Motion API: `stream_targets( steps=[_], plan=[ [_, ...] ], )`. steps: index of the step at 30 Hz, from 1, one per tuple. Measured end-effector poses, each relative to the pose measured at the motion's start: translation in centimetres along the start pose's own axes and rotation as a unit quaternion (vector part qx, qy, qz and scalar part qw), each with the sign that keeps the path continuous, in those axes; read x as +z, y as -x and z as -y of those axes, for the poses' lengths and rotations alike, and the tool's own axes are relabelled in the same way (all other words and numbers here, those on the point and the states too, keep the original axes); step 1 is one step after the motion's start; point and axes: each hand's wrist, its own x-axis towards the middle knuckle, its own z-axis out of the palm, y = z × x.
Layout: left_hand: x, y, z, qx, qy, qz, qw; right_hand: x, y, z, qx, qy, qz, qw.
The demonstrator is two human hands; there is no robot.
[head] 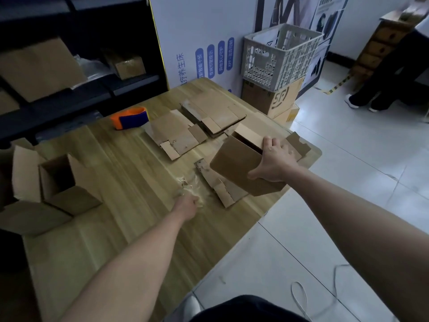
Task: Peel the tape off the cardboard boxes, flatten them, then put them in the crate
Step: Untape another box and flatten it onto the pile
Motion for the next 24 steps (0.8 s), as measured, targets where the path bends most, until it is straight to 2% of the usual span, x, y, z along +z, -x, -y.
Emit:
stream_targets(
  steps=[4, 11, 17, 20, 24],
  plan=[
    [-0.6, -0.3, 0.3, -0.008, 0.054, 0.037, 0.998, 0.4, 0.1, 1.3, -0.011, -0.007, -0.001, 1.0],
    [-0.5, -0.4, 1.4, -0.07, 0.169, -0.064, 0.981, 2.6, 0.1, 3.7, -0.023, -0.001, 0.032, 0.999],
    [-0.2, -0.3, 1.4, -0.057, 0.145, -0.074, 0.985, 4.6, 0.2, 4.0, -0.017, 0.009, 0.046, 0.999],
    [-0.4, -0.4, 1.2, -0.055, 0.097, -0.078, 0.991, 5.0, 0.0, 3.9, -0.007, 0.006, 0.043, 0.999],
    [-0.5, -0.3, 1.1, -0.104, 0.15, -0.068, 0.981, 5.2, -0.4, 3.6, 0.012, -0.004, 0.048, 0.999]
  ],
)
